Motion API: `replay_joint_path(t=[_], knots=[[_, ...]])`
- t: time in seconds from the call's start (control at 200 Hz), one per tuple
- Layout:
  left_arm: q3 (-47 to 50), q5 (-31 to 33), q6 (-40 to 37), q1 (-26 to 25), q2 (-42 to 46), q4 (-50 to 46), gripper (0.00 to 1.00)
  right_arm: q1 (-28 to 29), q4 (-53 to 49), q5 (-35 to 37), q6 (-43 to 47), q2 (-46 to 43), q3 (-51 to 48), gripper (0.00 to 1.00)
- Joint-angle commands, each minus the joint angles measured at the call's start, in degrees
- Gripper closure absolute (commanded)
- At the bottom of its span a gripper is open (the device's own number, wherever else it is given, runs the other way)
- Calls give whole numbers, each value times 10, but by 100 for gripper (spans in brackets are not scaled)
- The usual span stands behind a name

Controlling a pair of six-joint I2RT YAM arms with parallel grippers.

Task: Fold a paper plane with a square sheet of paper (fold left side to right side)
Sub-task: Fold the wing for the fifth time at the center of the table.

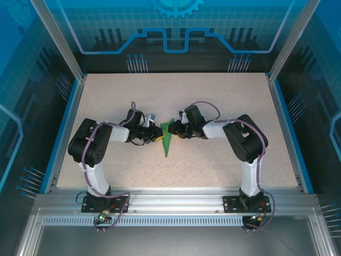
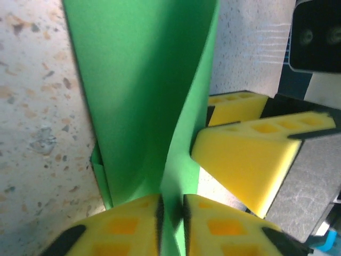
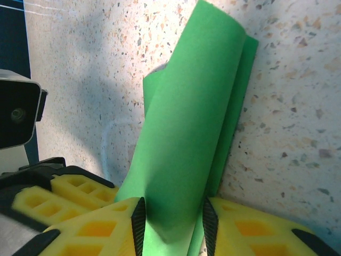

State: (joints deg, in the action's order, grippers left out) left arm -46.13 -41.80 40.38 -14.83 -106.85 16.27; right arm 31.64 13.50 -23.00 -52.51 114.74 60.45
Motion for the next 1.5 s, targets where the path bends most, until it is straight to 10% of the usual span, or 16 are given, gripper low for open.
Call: replay_joint_path(t=[0.0, 0.83, 1.496], knots=[[-12, 20, -17, 4, -8, -16, 98, 16, -39, -1, 6, 27, -7, 64], [-20, 35, -44, 5, -39, -36, 100, 2, -12, -7, 35, -44, -26, 60], [-24, 48, -58, 5, -41, -59, 100, 14, -87, -22, 81, 14, 77, 82]])
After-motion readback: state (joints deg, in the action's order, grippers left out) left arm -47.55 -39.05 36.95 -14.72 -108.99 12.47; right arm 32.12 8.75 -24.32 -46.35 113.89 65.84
